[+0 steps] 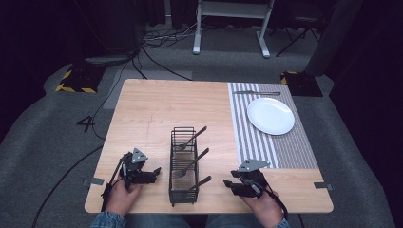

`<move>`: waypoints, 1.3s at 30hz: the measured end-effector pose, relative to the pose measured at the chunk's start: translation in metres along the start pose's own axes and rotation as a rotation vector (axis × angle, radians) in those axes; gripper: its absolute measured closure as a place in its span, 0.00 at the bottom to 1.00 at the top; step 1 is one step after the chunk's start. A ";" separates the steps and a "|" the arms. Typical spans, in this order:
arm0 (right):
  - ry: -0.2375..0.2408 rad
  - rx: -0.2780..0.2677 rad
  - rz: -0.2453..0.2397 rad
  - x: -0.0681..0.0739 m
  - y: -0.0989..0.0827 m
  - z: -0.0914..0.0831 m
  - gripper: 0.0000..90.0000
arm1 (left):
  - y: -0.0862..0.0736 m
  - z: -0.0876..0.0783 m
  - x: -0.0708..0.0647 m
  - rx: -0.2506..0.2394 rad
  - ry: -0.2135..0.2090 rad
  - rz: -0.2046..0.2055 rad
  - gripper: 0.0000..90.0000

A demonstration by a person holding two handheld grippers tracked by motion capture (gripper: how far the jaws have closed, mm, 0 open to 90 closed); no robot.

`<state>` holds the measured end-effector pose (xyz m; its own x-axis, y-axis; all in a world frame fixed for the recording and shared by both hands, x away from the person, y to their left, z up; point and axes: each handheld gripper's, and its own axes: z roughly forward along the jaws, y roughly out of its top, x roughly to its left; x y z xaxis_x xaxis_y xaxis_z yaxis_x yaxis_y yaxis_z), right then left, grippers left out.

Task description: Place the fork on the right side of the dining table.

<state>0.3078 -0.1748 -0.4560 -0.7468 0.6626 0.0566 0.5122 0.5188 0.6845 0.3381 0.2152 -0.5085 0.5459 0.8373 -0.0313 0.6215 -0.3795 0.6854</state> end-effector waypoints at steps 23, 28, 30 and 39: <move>0.149 -0.071 -0.010 0.038 0.040 -0.062 0.70 | 0.000 0.000 0.000 -0.001 0.001 0.003 0.16; 0.181 -0.091 -0.029 0.047 0.049 -0.071 0.70 | 0.000 0.000 0.000 -0.002 0.000 0.001 0.16; 0.194 -0.095 -0.034 0.049 0.052 -0.072 0.71 | 0.000 0.000 0.000 -0.002 0.001 0.001 0.16; 0.241 -0.102 -0.061 0.058 0.065 -0.074 0.72 | 0.000 0.000 0.000 -0.002 0.001 0.002 0.16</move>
<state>0.2664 -0.1419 -0.3543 -0.8609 0.4773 0.1762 0.4267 0.4888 0.7609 0.3380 0.2152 -0.5086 0.5464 0.8370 -0.0296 0.6195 -0.3801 0.6868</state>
